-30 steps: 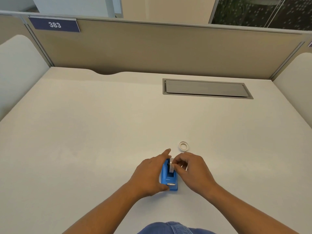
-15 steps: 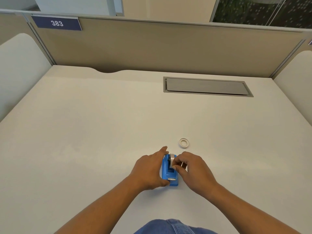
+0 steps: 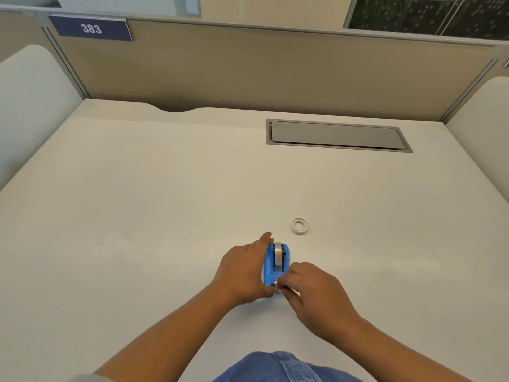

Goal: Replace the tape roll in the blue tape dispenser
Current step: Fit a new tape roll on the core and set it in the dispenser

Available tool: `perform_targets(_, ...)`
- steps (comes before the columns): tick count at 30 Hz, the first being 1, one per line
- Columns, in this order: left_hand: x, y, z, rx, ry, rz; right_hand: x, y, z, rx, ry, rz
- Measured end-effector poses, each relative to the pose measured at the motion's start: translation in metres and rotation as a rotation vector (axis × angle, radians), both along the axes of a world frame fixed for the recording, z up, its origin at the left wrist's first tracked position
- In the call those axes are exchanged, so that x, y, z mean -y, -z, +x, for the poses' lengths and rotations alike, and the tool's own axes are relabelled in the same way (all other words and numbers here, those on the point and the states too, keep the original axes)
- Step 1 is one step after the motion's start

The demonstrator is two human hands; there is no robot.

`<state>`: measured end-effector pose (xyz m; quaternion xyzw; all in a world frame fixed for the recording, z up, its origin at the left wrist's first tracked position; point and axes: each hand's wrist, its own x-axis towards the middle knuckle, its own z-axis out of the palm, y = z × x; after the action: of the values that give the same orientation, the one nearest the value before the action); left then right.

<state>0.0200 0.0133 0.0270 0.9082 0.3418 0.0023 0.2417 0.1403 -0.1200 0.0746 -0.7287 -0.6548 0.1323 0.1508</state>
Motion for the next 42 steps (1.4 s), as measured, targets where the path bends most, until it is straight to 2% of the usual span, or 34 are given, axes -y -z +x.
perform_targets(5, 0.0, 0.003, -0.001, 0.027, 0.005, 0.036, 0.006, -0.002, -0.005, 0.132, -0.037, 0.047)
perform_targets(14, -0.003, 0.005, -0.001, 0.028, 0.029, 0.087, 0.012, 0.029, -0.007, 0.185, -0.045, 0.071)
perform_targets(24, 0.0, 0.006, -0.001, 0.01, 0.056, 0.151, 0.01, 0.044, 0.001, 0.24, -0.076, 0.2)
perform_targets(35, 0.001, 0.003, -0.001, -0.006, 0.045, 0.117, 0.005, 0.061, 0.004, 0.336, -0.136, 0.29)
perform_targets(39, 0.002, 0.005, -0.002, 0.009, 0.039, 0.131, 0.01, 0.065, 0.006, 0.325, -0.088, 0.261)
perform_targets(42, 0.001, 0.007, -0.002, 0.01, 0.037, 0.133, 0.014, 0.063, 0.006, 0.218, 0.005, 0.214)
